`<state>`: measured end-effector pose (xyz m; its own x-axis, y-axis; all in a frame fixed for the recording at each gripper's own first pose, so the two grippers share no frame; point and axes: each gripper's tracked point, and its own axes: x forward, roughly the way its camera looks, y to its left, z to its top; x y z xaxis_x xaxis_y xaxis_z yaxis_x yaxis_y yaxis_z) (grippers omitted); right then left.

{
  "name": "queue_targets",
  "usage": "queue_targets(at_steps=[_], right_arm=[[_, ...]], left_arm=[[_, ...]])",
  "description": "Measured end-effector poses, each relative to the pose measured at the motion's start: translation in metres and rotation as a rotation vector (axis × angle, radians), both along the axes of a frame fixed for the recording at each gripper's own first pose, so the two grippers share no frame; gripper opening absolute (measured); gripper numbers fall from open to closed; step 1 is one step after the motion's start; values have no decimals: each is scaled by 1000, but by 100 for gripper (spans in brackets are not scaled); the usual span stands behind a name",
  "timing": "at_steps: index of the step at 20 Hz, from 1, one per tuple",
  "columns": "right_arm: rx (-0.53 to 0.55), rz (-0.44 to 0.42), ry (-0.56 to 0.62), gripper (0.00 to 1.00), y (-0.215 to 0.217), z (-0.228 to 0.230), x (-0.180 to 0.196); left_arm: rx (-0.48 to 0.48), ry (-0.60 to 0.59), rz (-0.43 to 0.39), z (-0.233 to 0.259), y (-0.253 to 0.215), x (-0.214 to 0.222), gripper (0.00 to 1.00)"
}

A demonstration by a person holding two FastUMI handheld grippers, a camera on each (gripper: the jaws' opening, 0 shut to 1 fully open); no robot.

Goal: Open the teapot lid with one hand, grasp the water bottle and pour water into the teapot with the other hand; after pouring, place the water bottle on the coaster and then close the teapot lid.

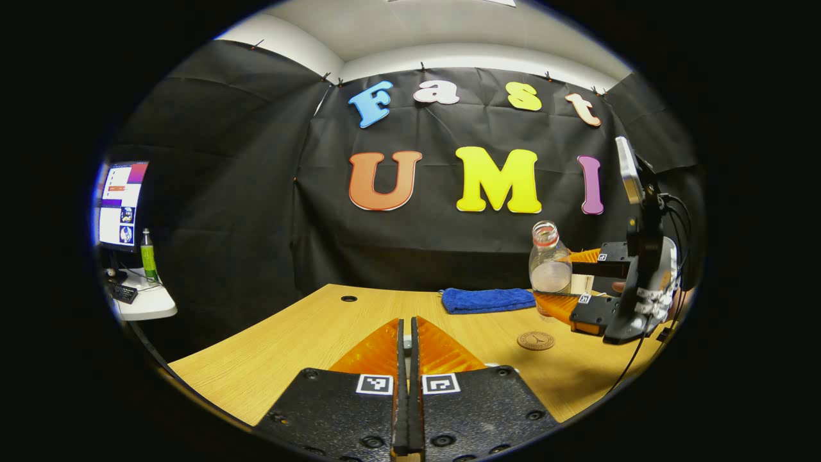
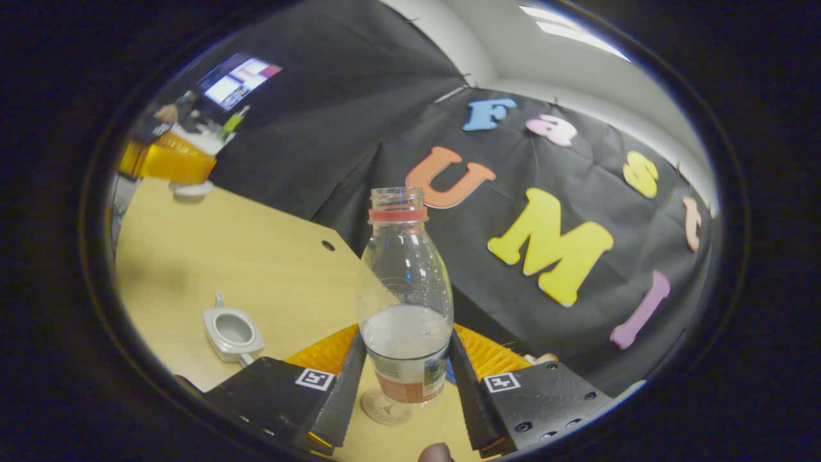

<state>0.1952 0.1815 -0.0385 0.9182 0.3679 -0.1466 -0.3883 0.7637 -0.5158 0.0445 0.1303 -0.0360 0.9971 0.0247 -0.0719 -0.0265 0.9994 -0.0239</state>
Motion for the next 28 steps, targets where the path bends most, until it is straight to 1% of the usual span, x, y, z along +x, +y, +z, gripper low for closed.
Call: queue_targets(at_steps=[3,4,5,6,9,10,13,15,17,19,20,22,25,26,28], right_arm=[[271,-35,133,72,-32,6,16],[359,-36,172,69,-36,5,25],[420,-53,209,72,-43,2,34],[455,-64,235,70,-49,-6,42],[492,-80,278,69,-51,-33,60],[496,-88,297,70,-52,-44,64],[496,-112,329,70,-57,-63,69],[506,-116,342,70,-56,-69,71],[490,-141,338,69,-62,-73,76],[496,-146,348,70,-63,-77,76],[493,-152,356,69,-64,-79,75],[495,-157,357,71,-64,-79,74],[467,-177,361,76,-66,-83,74],[460,-179,365,86,-64,-85,72],[472,-173,369,96,-62,-82,67]], left_arm=[[10,-12,-13,6,-15,2,2],[11,-16,-17,9,-20,2,2],[11,-17,-19,9,-24,1,2],[11,-16,-23,9,-25,0,2],[44,-5,-11,7,-24,-4,2],[52,5,-4,4,-21,-6,2],[48,22,14,-2,-14,-8,2],[41,30,21,-5,-10,-6,2],[39,31,24,-6,-9,-5,2],[40,32,21,-7,-9,-5,2],[41,33,21,-8,-9,-5,2],[42,35,20,-8,-10,-5,2],[42,38,19,-8,-11,-6,2],[40,39,19,-7,-11,-5,2],[31,35,16,-7,-14,-5,2]])
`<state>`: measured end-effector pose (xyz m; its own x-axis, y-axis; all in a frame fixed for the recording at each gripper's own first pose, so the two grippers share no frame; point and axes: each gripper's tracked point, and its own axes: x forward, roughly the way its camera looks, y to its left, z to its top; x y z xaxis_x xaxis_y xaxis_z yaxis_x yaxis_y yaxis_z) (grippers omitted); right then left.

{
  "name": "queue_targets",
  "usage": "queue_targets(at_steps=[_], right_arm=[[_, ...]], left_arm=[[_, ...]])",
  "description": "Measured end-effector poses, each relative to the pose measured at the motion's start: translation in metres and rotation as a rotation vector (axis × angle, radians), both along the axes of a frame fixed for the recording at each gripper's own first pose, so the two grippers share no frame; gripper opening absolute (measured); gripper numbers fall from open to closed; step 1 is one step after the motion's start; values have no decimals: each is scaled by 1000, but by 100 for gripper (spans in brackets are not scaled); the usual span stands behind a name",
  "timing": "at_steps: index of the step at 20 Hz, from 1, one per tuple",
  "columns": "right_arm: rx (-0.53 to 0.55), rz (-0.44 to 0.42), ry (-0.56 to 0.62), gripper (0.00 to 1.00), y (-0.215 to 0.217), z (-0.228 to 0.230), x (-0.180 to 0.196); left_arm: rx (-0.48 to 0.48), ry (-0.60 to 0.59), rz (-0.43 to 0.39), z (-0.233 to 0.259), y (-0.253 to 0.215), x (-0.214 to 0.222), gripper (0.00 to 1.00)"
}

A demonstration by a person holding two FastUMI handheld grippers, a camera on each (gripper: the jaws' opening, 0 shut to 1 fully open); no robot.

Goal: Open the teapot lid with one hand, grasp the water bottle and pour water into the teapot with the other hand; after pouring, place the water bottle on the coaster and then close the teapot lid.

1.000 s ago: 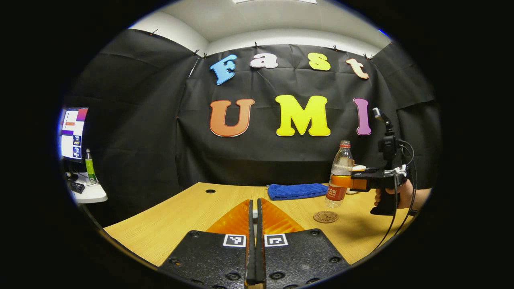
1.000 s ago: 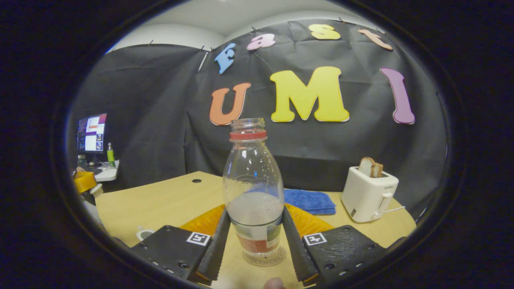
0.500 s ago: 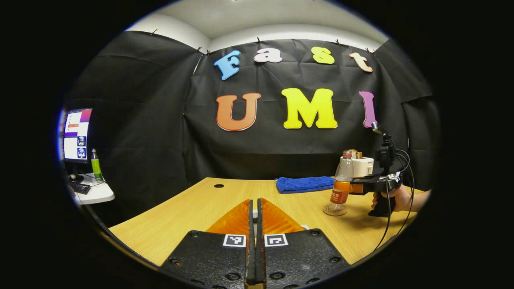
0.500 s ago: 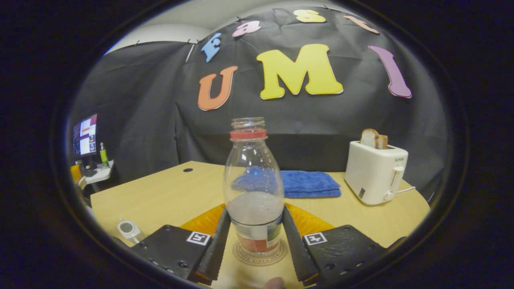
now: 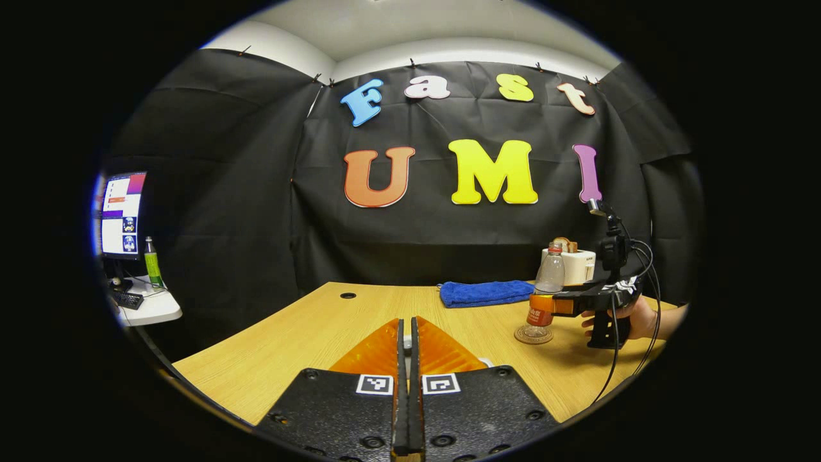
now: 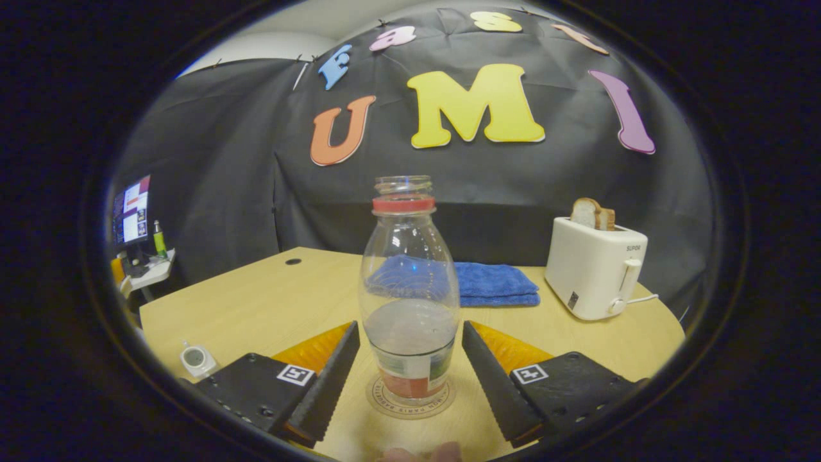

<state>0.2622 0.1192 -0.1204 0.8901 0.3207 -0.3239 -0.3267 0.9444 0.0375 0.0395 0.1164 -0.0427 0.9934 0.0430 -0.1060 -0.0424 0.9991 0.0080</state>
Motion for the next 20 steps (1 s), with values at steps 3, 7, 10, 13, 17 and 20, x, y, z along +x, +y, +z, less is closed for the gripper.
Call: queue_targets(at_steps=[3,7,10,13,17,20], right_arm=[[0,-9,-2,96,-13,9,-18],[7,-72,-6,96,-69,9,-77],[9,-136,-44,92,-100,16,-116],[3,-160,-123,96,-110,32,-150],[-9,-174,-208,96,-119,50,-171],[-23,-169,-220,95,-122,49,-172]], left_arm=[[-20,-5,-26,-2,-11,2,2],[-60,41,-107,-22,-45,14,3],[-69,80,-155,-40,-70,25,2],[-54,114,-166,-55,-82,36,3],[-22,106,-136,-64,-79,50,3],[-21,122,-119,-75,-76,57,3]])
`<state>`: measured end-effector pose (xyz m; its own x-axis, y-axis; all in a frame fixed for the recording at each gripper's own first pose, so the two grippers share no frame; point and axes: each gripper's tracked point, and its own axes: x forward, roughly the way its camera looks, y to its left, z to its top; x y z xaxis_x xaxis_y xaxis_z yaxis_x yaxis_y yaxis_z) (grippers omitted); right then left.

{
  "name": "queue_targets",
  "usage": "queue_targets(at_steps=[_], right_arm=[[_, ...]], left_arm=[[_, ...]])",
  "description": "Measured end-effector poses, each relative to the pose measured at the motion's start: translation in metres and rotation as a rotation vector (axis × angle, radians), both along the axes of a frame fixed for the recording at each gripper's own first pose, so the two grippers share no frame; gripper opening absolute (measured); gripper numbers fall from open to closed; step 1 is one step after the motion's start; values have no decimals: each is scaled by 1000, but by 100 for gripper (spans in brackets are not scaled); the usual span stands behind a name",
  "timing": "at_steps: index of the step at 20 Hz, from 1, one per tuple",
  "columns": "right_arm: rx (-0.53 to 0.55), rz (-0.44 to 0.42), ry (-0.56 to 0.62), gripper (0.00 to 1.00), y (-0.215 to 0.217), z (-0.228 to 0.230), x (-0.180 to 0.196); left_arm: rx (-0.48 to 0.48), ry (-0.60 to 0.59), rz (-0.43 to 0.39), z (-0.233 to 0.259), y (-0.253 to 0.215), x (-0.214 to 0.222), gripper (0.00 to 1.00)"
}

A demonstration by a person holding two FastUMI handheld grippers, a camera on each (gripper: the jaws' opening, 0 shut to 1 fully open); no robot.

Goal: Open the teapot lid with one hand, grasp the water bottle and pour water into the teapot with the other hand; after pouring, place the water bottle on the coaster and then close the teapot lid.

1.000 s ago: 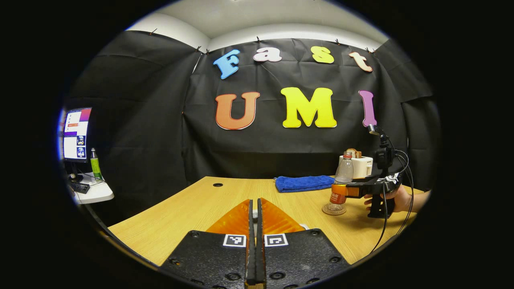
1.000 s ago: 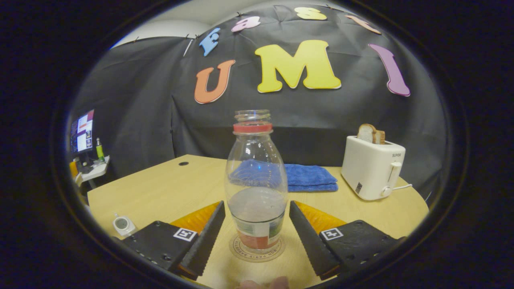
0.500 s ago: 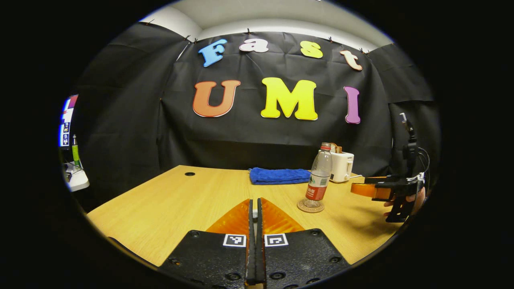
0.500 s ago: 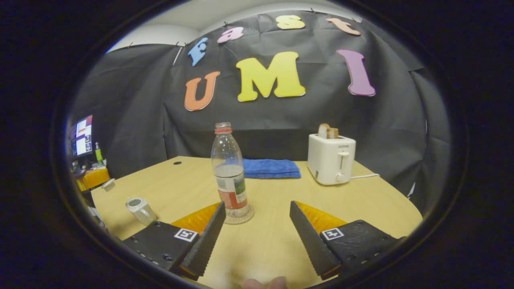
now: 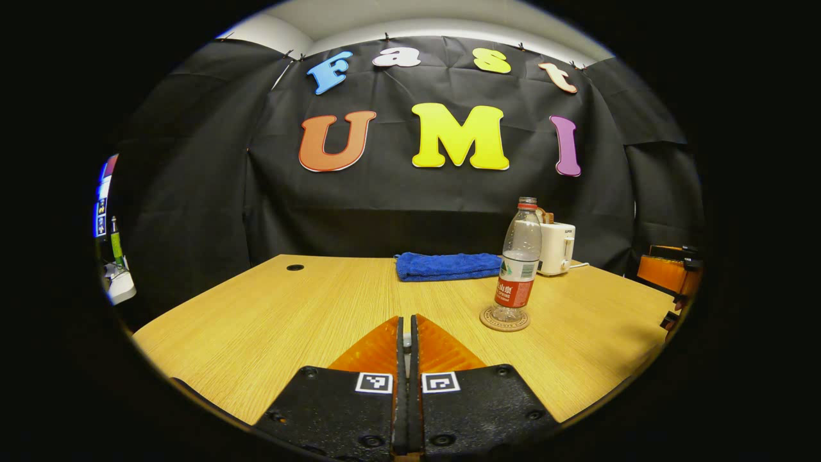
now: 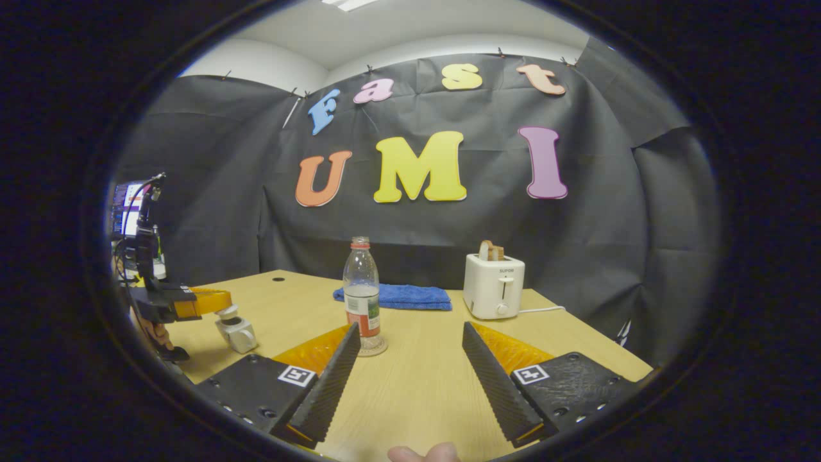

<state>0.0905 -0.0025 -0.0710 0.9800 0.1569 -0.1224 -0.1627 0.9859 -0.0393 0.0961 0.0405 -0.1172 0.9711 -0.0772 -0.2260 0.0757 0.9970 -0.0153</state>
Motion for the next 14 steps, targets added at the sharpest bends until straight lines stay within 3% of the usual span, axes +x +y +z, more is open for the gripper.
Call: queue_targets(at_steps=[11,14], right_arm=[[4,3,8,96,-3,-6,0],[8,5,1,96,-1,-5,-1]], left_arm=[[-3,42,15,-18,1,-2,3],[20,30,53,-13,5,-2,6]])
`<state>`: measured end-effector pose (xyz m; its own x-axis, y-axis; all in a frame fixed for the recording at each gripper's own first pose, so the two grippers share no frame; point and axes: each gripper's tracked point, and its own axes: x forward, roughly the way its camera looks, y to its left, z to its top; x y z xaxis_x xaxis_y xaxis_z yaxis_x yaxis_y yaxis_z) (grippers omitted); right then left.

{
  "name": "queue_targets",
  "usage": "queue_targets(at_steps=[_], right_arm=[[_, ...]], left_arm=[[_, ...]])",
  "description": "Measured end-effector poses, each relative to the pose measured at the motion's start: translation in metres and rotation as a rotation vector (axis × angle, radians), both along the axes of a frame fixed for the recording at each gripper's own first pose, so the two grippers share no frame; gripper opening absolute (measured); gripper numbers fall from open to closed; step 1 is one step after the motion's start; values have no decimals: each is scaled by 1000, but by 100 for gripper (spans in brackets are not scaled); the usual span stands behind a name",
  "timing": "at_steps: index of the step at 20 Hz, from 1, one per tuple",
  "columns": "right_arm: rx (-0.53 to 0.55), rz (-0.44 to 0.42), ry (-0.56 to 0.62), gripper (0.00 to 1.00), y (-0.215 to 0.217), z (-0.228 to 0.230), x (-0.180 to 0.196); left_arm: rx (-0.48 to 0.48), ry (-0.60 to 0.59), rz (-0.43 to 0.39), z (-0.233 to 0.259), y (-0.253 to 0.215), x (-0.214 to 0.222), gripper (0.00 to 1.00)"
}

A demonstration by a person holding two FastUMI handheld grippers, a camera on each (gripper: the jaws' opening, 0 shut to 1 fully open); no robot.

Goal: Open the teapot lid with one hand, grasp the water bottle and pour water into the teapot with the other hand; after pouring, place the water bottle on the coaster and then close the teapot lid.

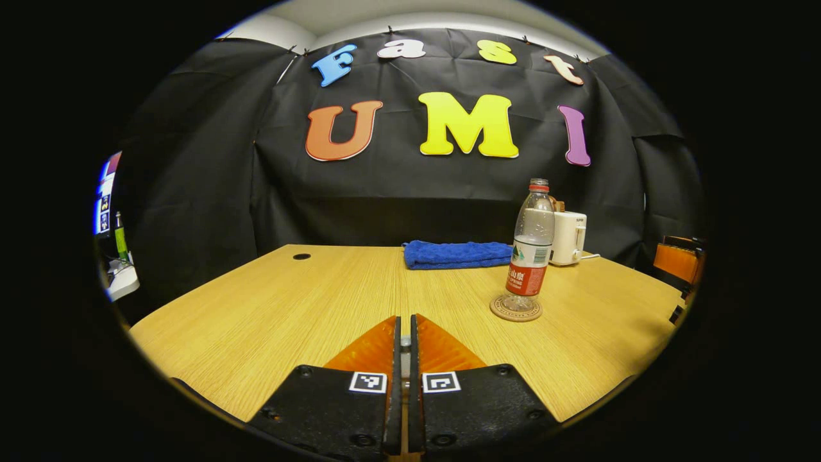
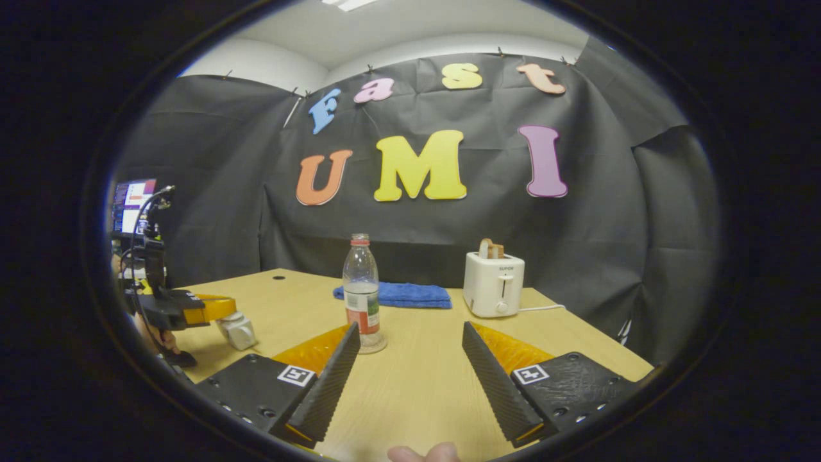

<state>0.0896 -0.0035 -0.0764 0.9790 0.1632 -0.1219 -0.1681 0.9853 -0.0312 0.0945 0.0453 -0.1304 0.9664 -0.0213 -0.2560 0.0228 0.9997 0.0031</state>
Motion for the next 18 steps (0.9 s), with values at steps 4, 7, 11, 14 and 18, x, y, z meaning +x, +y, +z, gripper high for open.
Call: queue_targets(at_steps=[4,7,11,14,18], right_arm=[[54,2,18,96,3,-4,-7],[44,-24,-3,96,-10,4,-11],[57,-64,-45,96,-27,23,-20],[43,-111,-59,92,-36,32,-28],[85,-124,-100,95,-23,59,-43]], left_arm=[[-14,-16,13,14,0,-6,61],[-12,-87,47,57,7,-18,99],[7,-195,75,124,6,-39,99],[11,-256,79,161,-9,-55,98],[-29,-252,49,161,-43,-69,98]])
